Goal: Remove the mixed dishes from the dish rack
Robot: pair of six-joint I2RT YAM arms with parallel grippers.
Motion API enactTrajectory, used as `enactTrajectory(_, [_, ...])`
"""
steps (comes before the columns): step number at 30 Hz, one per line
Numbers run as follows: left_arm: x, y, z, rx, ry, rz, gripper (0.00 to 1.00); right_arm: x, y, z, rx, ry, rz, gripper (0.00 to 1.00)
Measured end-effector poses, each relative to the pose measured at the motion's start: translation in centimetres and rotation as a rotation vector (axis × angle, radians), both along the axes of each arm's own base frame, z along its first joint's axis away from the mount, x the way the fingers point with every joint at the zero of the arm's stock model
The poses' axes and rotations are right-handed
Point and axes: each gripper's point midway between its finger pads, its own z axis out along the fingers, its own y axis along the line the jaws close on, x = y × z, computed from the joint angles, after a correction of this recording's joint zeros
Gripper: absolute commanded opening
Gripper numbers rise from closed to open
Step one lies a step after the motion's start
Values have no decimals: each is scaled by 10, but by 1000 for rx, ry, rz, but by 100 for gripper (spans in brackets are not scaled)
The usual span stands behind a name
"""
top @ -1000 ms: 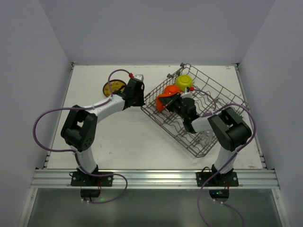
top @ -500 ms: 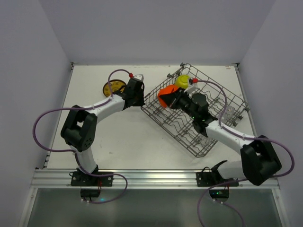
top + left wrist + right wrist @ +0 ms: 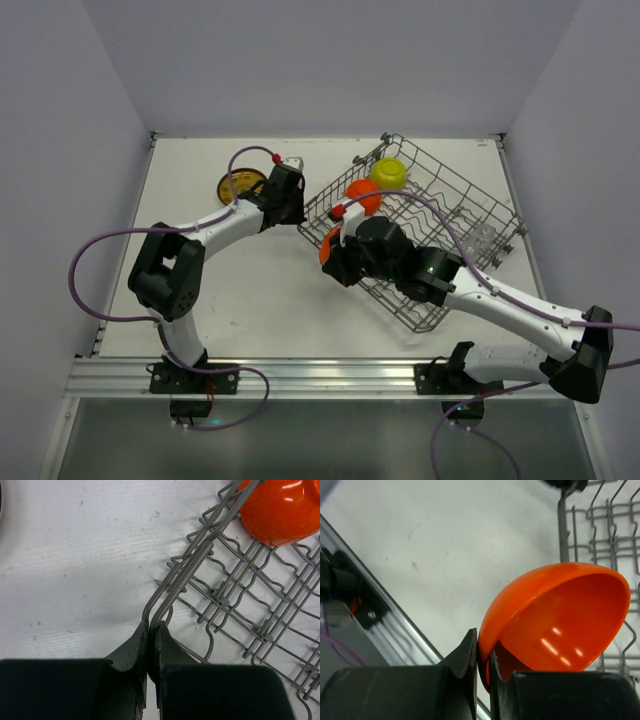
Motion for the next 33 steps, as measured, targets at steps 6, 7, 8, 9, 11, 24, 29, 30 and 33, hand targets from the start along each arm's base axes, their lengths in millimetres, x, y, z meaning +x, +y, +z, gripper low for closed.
enactTrajectory(6, [0, 0, 1, -1, 2, -2, 0, -43, 5, -48, -302, 39, 134, 0])
enactTrajectory(7, [0, 0, 1, -1, 2, -2, 0, -48, 7, -57, -355, 41, 157, 0])
enactTrajectory(8, [0, -1, 1, -2, 2, -2, 0, -54, 11, -67, -405, 39, 180, 0])
enactTrajectory(9, [0, -1, 1, -2, 3, -3, 0, -58, 14, -77, -450, 39, 201, 0])
enactTrajectory(11, [-1, -1, 1, -4, 4, -5, 0, -68, 17, -96, -529, 38, 249, 0])
enactTrajectory(24, [-1, -1, 1, -5, 5, -7, 0, -81, 24, -154, -777, 5, 410, 4])
enactTrajectory(29, [-1, -1, 1, -6, 6, -8, 0, -88, 28, -178, -867, 6, 444, 10])
enactTrajectory(30, [-1, -1, 1, -7, 6, -9, 0, -89, 28, -182, -880, 7, 448, 15])
enactTrajectory(33, [-1, -1, 1, -8, 6, -9, 0, -88, 27, -185, -906, -2, 441, 30])
